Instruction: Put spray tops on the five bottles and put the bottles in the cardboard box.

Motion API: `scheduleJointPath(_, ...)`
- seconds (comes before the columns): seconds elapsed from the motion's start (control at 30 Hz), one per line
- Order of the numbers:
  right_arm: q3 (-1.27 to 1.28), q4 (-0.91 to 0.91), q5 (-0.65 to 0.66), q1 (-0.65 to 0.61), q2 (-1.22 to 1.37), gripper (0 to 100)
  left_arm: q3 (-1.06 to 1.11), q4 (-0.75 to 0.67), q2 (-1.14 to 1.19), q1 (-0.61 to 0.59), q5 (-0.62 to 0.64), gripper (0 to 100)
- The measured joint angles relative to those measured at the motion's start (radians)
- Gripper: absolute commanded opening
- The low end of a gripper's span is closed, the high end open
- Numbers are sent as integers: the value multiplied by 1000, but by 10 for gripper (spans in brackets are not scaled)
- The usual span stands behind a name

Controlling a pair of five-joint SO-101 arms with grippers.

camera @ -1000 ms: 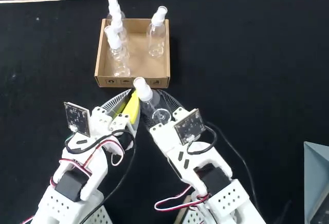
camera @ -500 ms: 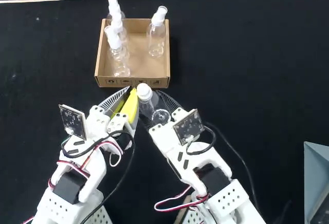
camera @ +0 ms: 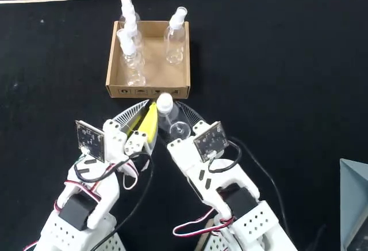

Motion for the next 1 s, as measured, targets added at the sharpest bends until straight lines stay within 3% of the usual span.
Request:
scheduleJointPath(0.2, 0, 0, 0, 0, 0, 12, -14, 3, -2, 0, -5, 42)
scheduleJointPath(0.53, 0, 101, 5, -3, 0, 12, -63, 5, 11, -150, -3, 42)
scheduleJointPath(1.0, -52, 157, 5, -14, -2, 12, 18, 6, 12, -236, -3, 42)
